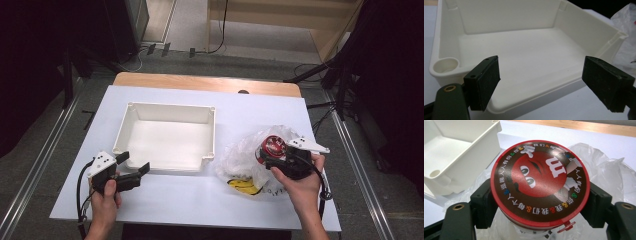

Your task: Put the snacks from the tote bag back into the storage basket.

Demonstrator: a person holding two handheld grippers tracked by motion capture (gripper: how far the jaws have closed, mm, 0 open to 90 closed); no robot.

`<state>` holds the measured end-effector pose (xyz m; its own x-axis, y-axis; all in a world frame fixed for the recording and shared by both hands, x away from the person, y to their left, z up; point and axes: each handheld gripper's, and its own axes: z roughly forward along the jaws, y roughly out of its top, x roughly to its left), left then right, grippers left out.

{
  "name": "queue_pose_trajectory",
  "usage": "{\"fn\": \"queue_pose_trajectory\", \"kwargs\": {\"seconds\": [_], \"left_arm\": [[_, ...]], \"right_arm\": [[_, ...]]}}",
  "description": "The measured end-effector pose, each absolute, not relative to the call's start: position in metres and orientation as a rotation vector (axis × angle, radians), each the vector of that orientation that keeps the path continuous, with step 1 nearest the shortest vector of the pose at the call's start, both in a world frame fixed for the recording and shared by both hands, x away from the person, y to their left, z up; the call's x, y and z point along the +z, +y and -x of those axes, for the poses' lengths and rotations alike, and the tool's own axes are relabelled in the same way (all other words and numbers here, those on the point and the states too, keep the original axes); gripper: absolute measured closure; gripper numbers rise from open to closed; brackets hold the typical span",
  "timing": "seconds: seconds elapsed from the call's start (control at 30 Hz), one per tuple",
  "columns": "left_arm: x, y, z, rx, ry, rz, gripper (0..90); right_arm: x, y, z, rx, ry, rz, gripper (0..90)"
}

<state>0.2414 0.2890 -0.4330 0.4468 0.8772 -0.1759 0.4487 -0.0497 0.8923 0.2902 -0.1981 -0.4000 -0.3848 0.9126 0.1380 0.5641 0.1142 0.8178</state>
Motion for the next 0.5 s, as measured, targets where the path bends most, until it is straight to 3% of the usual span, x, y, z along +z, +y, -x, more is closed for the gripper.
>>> {"fn": "queue_pose_trajectory", "kwargs": {"seconds": [0.5], "left_arm": [[-0.428,0.289,-0.236,0.55,1.113,-1.658,14.8]], "right_arm": [[-0.389,-0.185,-0.293,1.214,2.027,-1.398,25.8]]}}
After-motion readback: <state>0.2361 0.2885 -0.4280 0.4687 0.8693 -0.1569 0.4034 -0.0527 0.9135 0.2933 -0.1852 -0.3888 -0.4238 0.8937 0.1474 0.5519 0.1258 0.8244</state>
